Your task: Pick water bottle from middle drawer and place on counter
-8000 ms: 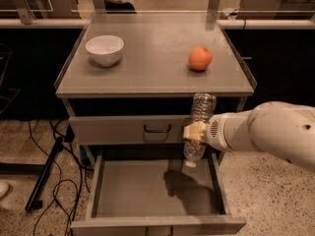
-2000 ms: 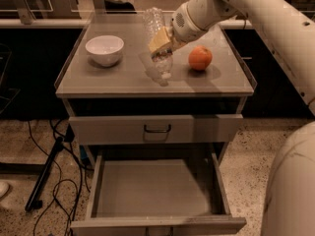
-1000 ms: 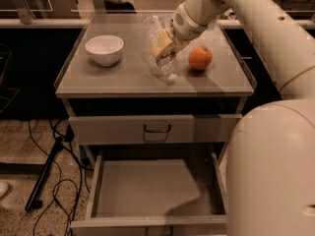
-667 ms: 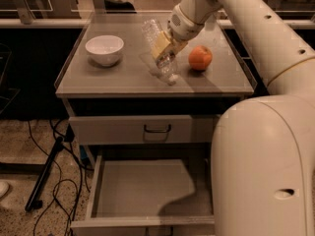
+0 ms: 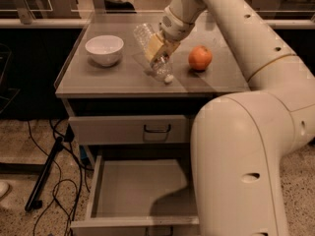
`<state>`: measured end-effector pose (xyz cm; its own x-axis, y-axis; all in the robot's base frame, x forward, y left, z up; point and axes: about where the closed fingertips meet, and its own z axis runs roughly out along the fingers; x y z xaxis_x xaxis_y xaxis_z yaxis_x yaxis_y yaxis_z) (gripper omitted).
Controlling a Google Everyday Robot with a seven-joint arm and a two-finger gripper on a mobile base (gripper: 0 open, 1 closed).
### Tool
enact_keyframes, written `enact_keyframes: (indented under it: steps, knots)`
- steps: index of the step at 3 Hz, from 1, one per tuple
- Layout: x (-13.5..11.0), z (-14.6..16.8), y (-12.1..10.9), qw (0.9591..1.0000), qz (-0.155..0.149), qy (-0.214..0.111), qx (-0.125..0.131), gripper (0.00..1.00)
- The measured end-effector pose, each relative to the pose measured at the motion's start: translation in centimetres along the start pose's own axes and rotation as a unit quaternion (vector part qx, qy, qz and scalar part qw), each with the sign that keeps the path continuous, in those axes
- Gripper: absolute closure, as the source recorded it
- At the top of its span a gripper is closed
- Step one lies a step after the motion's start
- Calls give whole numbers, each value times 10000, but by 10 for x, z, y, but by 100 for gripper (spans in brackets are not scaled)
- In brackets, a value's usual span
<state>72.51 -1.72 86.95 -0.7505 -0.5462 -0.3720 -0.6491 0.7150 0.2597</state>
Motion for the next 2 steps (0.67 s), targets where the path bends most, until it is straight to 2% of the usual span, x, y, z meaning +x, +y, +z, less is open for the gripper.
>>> enact_keyframes:
  steps: [2]
  knots:
    - [-15, 29, 12, 9994, -227, 193, -159, 100]
